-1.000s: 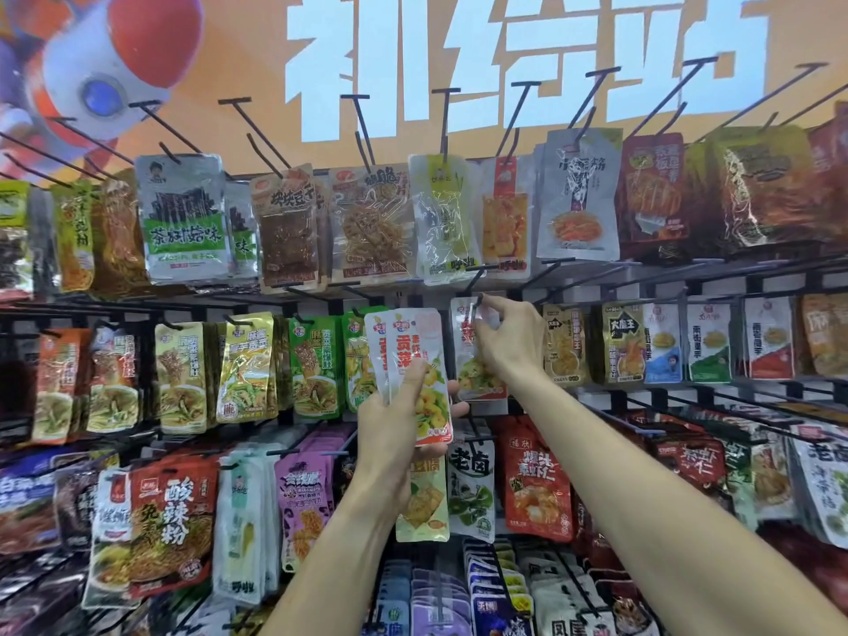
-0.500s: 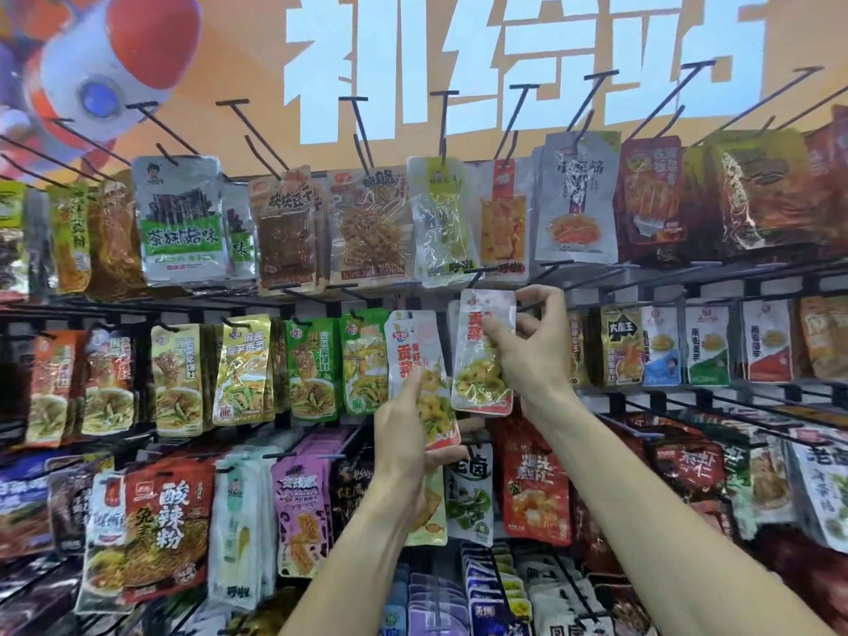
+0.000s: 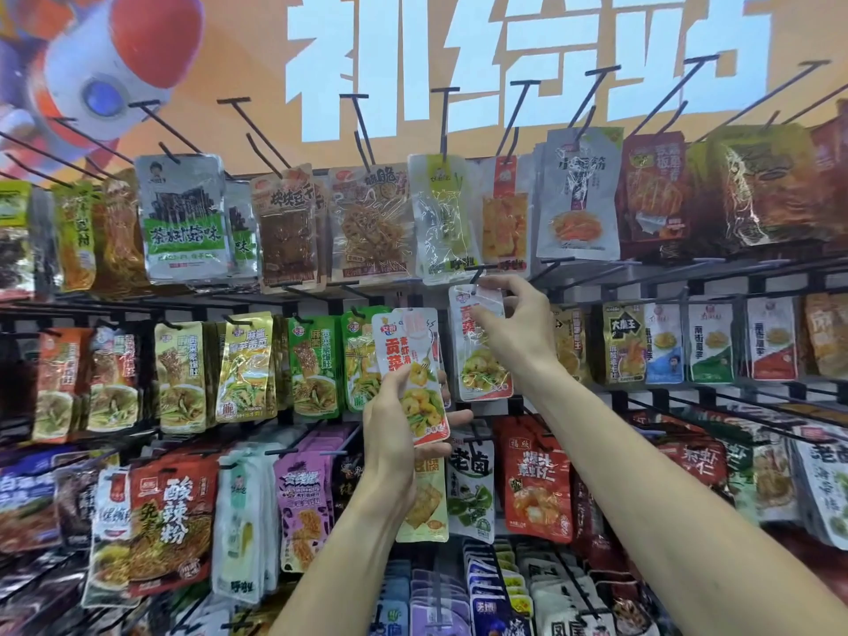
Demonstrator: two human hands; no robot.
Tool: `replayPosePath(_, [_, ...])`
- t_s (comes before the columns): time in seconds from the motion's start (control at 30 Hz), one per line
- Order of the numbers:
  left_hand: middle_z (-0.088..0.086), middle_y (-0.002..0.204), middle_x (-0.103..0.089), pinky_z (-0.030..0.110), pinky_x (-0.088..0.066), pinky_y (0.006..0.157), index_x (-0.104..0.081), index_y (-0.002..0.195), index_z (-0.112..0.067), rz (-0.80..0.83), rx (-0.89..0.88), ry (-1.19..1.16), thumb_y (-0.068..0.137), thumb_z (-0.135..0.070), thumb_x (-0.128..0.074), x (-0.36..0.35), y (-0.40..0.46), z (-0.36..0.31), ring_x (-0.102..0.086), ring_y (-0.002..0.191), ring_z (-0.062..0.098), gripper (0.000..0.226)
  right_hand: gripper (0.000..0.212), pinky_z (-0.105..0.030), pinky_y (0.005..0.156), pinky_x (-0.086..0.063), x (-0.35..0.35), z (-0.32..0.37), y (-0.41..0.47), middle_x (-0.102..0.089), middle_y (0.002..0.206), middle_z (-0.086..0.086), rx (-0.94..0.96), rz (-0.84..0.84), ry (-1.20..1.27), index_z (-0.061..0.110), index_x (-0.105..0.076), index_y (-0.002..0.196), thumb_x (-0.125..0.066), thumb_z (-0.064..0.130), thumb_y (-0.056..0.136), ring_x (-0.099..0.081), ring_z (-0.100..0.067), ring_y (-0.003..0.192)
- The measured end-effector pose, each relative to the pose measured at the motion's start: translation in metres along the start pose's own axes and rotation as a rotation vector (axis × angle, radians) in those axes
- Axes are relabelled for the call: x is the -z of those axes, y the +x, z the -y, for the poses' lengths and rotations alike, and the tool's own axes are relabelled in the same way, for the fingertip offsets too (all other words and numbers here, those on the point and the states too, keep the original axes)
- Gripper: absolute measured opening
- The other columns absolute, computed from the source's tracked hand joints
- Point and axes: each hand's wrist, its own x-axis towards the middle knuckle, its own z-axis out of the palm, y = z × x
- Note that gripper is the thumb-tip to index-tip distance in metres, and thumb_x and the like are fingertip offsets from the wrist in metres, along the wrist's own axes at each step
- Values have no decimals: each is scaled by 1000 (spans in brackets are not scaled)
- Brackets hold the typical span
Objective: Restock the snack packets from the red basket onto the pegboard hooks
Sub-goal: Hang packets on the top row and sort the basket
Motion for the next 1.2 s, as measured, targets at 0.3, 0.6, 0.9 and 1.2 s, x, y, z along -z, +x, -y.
replayPosePath(0.3, [12,107,-80,25,-44,32,-70,118,-11,19,-21,18,111,-37,-44,5,-9,-11,-78,84,44,37,36,-27,53,-52,6,-10,-2,-69,102,-3,-84,-52,121,27,-72,118,-74,2,91,-62,-13,70])
replayPosePath(0.6, [6,92,-81,25,-45,32,-84,82,-24,41,-11,31,110,-39,-44,1,-9,-11,-78,85,45,52,27,-36,84,-62,-2,-10,8,-72,102,8,-97,-66,110,24,-78,103,-78,1,87,-70,-12,97])
replayPosePath(0.9, [1,117,-80,21,-44,31,-67,127,-8,149,-31,40,111,-30,-38,0,-2,-6,-77,88,47,40,36,-41,90,-59,-21,-31,24,-72,121,-1,-174,-113,-29,24,-73,121,-79,9,88,-69,-19,101])
replayPosePath(1.2, [6,92,-81,25,-58,47,-67,117,-9,381,-88,298,112,-34,-46,8,10,8,-80,84,25,33,33,-31,81,-59,7,-20,-42,-73,102,2,-111,-30,230,23,-60,114,-78,39,91,-73,-13,93])
